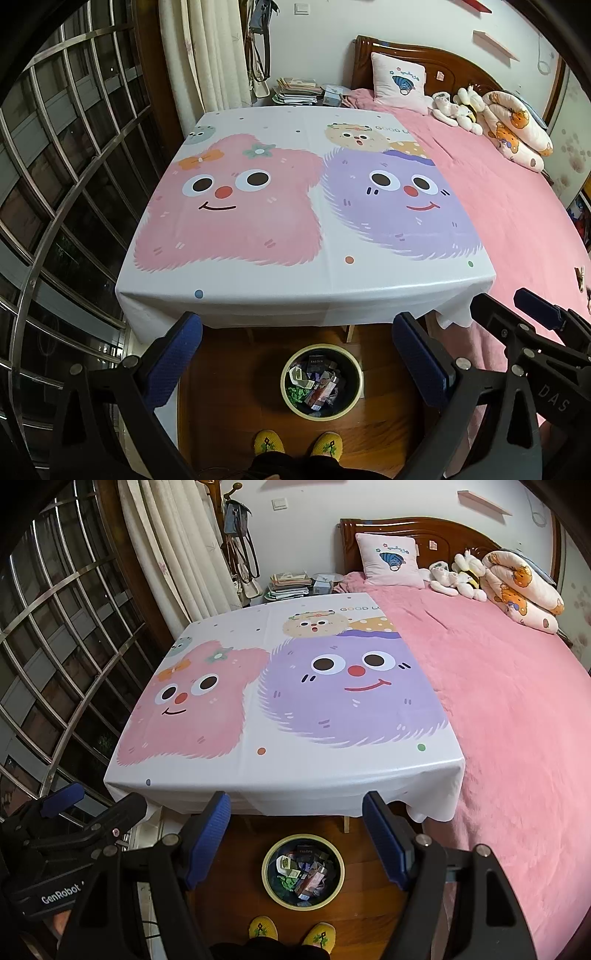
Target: Collect trash
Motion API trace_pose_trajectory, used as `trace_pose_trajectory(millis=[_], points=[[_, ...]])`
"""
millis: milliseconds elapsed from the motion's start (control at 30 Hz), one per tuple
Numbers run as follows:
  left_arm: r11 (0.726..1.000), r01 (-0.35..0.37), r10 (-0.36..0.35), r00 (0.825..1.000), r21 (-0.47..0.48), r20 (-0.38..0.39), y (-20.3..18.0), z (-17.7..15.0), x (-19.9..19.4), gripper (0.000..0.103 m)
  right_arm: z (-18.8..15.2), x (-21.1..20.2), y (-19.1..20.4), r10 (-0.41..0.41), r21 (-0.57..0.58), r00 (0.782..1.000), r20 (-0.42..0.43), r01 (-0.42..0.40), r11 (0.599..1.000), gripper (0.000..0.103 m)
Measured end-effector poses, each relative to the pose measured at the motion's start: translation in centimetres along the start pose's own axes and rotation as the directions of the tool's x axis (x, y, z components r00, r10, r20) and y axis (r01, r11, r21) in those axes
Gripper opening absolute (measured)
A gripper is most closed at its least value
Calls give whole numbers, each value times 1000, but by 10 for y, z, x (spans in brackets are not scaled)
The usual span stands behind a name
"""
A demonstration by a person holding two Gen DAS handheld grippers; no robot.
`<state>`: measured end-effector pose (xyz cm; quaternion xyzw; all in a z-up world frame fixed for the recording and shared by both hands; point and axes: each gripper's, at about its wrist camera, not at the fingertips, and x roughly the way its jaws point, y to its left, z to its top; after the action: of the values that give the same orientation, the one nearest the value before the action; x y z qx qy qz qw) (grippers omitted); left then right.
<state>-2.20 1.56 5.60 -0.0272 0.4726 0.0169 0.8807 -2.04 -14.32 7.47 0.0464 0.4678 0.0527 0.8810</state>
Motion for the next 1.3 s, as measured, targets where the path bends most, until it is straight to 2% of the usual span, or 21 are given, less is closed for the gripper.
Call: trace_pose_trajectory(millis=[533, 1300], points=[[1000, -2, 2, 1000, -1, -3, -1, 2, 1, 102, 8, 9, -7, 1, -5, 1000, -15, -1, 1000, 74], [1000, 7, -7, 999, 0, -37, 1, 0, 16, 102, 0, 20, -18, 2, -8, 999, -33, -2, 1000, 74]])
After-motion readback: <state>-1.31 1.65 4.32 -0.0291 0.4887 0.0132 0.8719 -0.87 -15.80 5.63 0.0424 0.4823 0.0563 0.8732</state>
